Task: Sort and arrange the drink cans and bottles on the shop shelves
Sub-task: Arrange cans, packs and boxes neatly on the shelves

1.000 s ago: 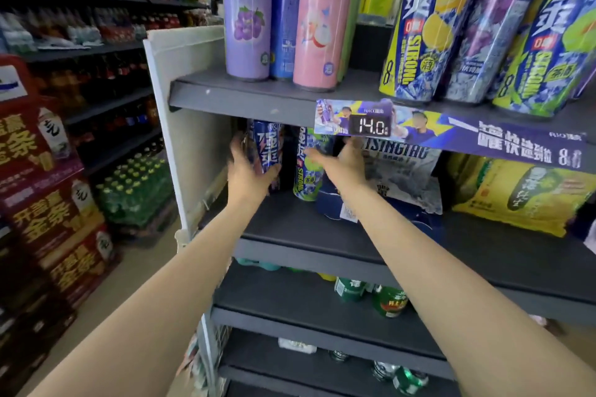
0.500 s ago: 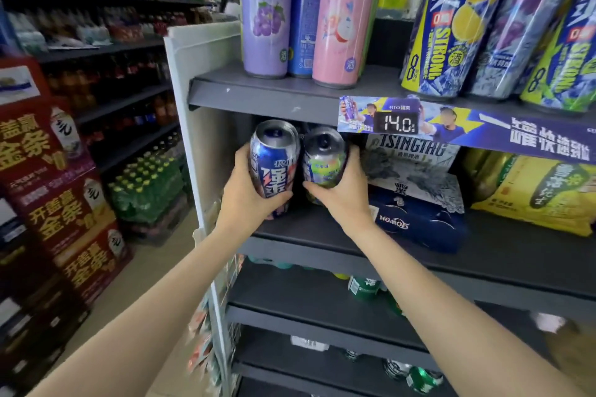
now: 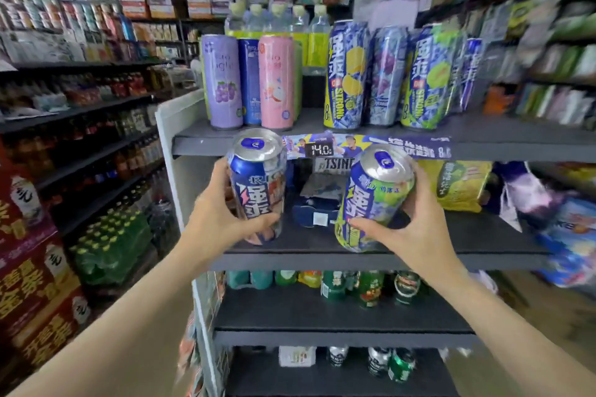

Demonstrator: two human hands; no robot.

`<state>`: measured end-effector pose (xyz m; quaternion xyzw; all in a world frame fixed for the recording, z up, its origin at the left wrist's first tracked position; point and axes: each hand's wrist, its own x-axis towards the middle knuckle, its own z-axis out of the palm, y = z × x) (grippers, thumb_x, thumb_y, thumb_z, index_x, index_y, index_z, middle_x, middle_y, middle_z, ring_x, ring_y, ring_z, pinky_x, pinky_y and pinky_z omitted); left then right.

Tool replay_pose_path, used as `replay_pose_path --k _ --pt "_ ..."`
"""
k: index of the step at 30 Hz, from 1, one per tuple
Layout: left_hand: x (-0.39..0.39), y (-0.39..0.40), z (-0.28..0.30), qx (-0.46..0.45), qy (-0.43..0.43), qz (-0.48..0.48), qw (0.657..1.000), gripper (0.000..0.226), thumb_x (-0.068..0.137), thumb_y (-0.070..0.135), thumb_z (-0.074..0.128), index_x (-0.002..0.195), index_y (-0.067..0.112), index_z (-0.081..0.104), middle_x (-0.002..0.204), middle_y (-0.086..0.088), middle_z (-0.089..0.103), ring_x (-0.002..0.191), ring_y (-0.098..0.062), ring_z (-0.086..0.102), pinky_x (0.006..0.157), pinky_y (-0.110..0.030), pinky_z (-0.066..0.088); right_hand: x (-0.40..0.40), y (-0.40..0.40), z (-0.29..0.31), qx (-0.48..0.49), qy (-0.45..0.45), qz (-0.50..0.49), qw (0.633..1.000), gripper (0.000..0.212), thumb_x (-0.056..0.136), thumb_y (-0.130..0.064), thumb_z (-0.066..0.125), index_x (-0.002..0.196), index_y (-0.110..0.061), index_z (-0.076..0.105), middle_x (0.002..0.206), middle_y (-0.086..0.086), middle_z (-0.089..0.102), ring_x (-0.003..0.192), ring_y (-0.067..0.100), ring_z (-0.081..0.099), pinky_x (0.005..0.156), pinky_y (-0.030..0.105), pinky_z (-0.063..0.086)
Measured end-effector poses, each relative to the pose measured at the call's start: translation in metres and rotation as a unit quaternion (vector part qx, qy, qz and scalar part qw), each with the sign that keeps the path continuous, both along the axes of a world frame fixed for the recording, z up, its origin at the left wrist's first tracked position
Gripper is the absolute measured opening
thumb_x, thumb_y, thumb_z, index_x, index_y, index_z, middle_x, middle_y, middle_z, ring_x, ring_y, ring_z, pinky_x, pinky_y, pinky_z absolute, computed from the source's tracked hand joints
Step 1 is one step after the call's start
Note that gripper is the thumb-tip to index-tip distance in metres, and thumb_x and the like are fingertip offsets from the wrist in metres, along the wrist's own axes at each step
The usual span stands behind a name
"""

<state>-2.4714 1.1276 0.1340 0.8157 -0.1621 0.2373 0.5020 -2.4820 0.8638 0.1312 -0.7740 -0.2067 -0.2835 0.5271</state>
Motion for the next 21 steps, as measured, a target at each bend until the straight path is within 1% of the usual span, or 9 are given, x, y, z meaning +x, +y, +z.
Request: replay_pose_path --k 3,6,7,10,12,15,17,19,21 --pt "0.008 -0.035 0.036 -0.007 -0.035 -0.021 0.999 0.089 0.045 0.052 0.078 0.123 0.034 0.039 0.101 0.025 0.064 0.091 0.003 0.062 0.082 -0.019 0.051 0.000 -0.039 0.038 0.043 -0.063 -0.049 0.996 0.100 0.059 -0.047 0.082 0.139 -0.021 0.030 0.128 -0.012 0.052 0.118 0.004 0.052 0.100 0.032 0.044" --pt "0.017 -0.077 0.068 -0.013 -0.061 -0.050 0.997 0.093 0.050 0.048 0.086 0.128 0.032 0.037 0.108 0.024 0.062 0.096 0.002 0.061 0.087 -0.026 0.051 0.007 -0.074 0.077 0.083 -0.112 -0.096 0.986 0.094 0.069 -0.028 0.082 0.143 -0.022 0.024 0.131 -0.021 0.044 0.118 -0.015 0.043 0.099 0.010 0.036" --pt "0.021 -0.091 0.078 -0.019 -0.067 -0.060 0.996 0.092 0.054 0.042 0.087 0.130 0.029 0.037 0.109 0.023 0.061 0.097 0.002 0.061 0.089 -0.028 0.051 0.012 -0.086 0.089 0.092 -0.124 -0.106 0.982 0.091 0.072 -0.024 0.080 0.143 -0.025 0.023 0.136 -0.020 0.040 0.121 -0.015 0.040 0.102 0.011 0.034" --pt "0.032 -0.129 0.105 -0.016 -0.094 -0.056 0.994 0.088 0.061 0.033 0.084 0.134 0.026 0.034 0.103 0.023 0.058 0.093 0.008 0.057 0.088 -0.026 0.047 0.040 -0.122 0.119 0.100 -0.137 -0.121 0.978 0.092 0.078 -0.021 0.075 0.148 -0.026 0.015 0.153 -0.005 0.025 0.137 0.005 0.029 0.115 0.033 0.026" --pt "0.042 -0.149 0.120 -0.014 -0.102 -0.040 0.994 0.092 0.062 0.037 0.084 0.137 0.027 0.032 0.107 0.016 0.061 0.096 0.002 0.058 0.090 -0.029 0.046 0.067 -0.146 0.134 0.097 -0.113 -0.118 0.982 0.091 0.079 -0.019 0.074 0.148 -0.031 0.014 0.154 -0.007 0.020 0.137 0.005 0.024 0.115 0.035 0.024" --pt "0.057 -0.173 0.135 -0.033 -0.103 -0.019 0.994 0.092 0.060 0.043 0.084 0.136 0.029 0.034 0.108 0.006 0.064 0.098 -0.010 0.061 0.092 -0.038 0.049 0.117 -0.181 0.143 0.120 -0.046 -0.075 0.989 0.092 0.078 -0.012 0.074 0.146 -0.033 0.016 0.147 -0.001 0.035 0.129 0.016 0.042 0.106 0.043 0.038" --pt "0.063 -0.187 0.142 -0.036 -0.097 0.002 0.995 0.088 0.061 0.044 0.083 0.134 0.029 0.036 0.102 0.006 0.065 0.094 -0.010 0.061 0.089 -0.035 0.050 0.151 -0.200 0.142 0.129 0.000 -0.068 0.989 0.093 0.080 -0.012 0.072 0.147 -0.031 0.012 0.144 0.003 0.039 0.126 0.021 0.046 0.103 0.047 0.041" --pt "0.069 -0.201 0.146 -0.035 -0.099 0.026 0.994 0.083 0.062 0.042 0.082 0.132 0.028 0.039 0.093 0.009 0.065 0.087 -0.009 0.061 0.081 -0.029 0.051 0.185 -0.215 0.142 0.115 0.018 -0.060 0.991 0.093 0.083 -0.014 0.070 0.148 -0.028 0.005 0.147 0.005 0.033 0.129 0.023 0.042 0.104 0.049 0.038" --pt "0.074 -0.214 0.148 -0.032 -0.098 0.046 0.994 0.079 0.063 0.040 0.082 0.129 0.028 0.040 0.093 0.011 0.064 0.084 -0.006 0.060 0.072 -0.017 0.047 0.214 -0.224 0.141 0.080 0.017 -0.062 0.995 0.096 0.084 -0.016 0.069 0.149 -0.026 -0.001 0.152 0.005 0.024 0.133 0.024 0.036 0.108 0.049 0.034"
